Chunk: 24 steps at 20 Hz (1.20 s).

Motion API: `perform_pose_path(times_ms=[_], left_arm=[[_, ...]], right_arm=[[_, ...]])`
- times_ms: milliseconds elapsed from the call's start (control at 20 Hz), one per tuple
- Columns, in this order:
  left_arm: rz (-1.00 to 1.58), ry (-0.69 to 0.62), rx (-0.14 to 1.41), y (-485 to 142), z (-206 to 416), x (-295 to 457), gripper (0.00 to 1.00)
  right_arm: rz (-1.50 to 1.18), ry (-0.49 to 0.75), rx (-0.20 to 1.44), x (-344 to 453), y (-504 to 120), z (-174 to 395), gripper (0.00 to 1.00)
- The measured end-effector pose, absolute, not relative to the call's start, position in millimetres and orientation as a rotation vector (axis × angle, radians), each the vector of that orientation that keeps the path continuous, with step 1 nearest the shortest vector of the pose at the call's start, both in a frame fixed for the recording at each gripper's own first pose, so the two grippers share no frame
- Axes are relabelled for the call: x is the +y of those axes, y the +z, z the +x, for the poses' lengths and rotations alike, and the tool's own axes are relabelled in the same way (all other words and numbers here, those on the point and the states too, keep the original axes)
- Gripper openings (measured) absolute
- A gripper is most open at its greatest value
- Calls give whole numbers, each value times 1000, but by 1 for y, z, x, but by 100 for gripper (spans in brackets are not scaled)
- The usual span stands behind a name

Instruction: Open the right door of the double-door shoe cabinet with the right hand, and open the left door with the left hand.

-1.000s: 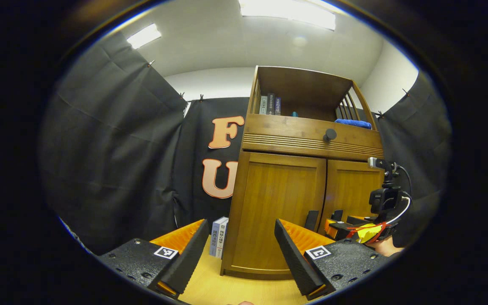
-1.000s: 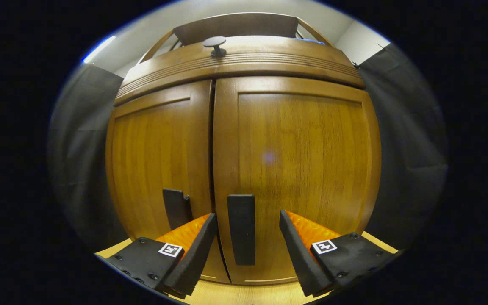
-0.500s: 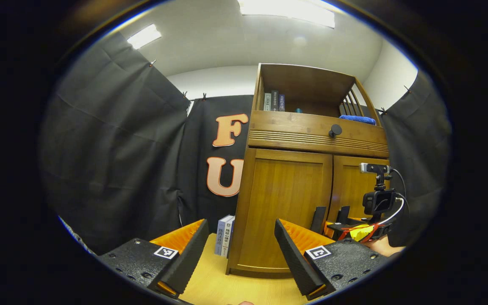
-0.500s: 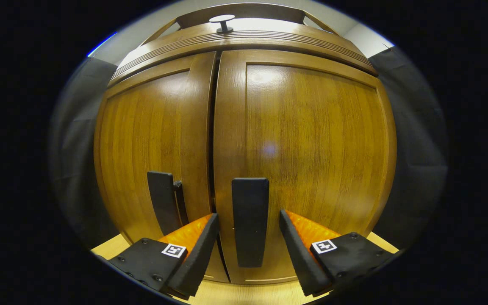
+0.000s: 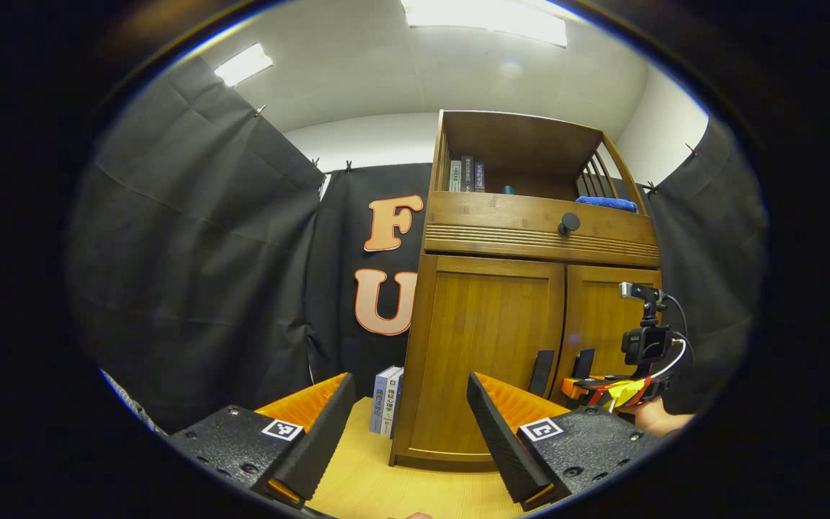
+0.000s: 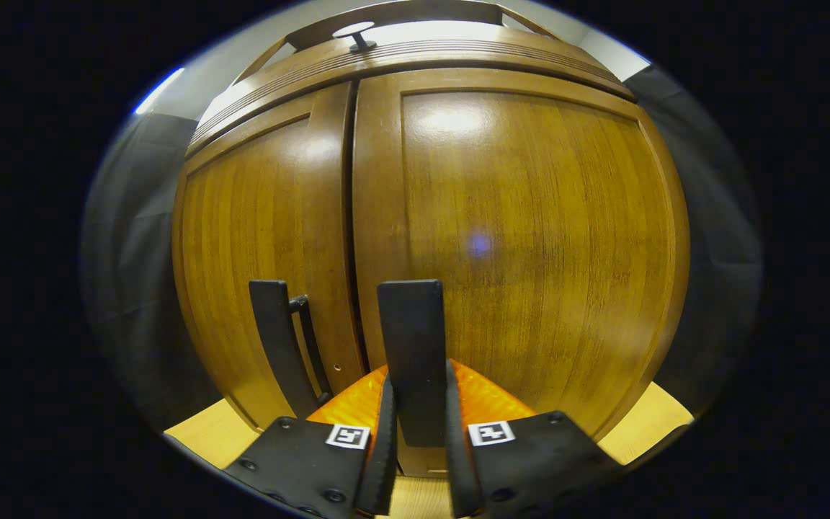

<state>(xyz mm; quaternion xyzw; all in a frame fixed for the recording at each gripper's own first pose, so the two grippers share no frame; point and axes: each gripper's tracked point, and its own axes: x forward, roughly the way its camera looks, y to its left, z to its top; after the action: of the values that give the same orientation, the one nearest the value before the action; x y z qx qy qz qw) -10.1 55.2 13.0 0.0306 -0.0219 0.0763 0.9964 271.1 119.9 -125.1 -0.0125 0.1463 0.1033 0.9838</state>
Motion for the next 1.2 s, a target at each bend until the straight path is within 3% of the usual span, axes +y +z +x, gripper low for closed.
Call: perform_pose_path(times_ms=[100,200,250,300,450,500,650,800,950,1050,1100,1150,1200], left_arm=[[70,155,-46,16,-16,55,98],[76,157,-51,19,-20,55,94],[73,154,-54,21,-21,54,98],[68,150,-54,22,-24,53,91],[58,127,-44,18,-28,45,94],[62,122,-39,17,-28,44,94],[63,104,-23,11,-29,36,91],[59,81,-11,7,-30,28,94],[56,63,-9,4,-28,19,94],[44,46,-10,3,-27,11,94],[39,39,-9,2,-26,8,94],[37,32,-7,1,-24,4,94],[36,24,-3,-1,-23,0,94]], right_arm=[[-60,199,295,118,-125,270,31],[-65,193,288,117,-121,266,36],[-56,196,288,118,-118,264,31],[-51,203,291,117,-116,260,40],[-57,221,286,111,-108,239,31],[-64,227,278,107,-107,230,36],[-66,227,252,90,-99,194,31],[-67,215,249,68,-90,165,31],[-60,204,249,47,-85,143,40],[-59,193,250,34,-82,131,35],[-59,185,249,26,-79,125,40],[-61,175,247,17,-76,120,35],[-64,165,244,9,-74,116,39]])
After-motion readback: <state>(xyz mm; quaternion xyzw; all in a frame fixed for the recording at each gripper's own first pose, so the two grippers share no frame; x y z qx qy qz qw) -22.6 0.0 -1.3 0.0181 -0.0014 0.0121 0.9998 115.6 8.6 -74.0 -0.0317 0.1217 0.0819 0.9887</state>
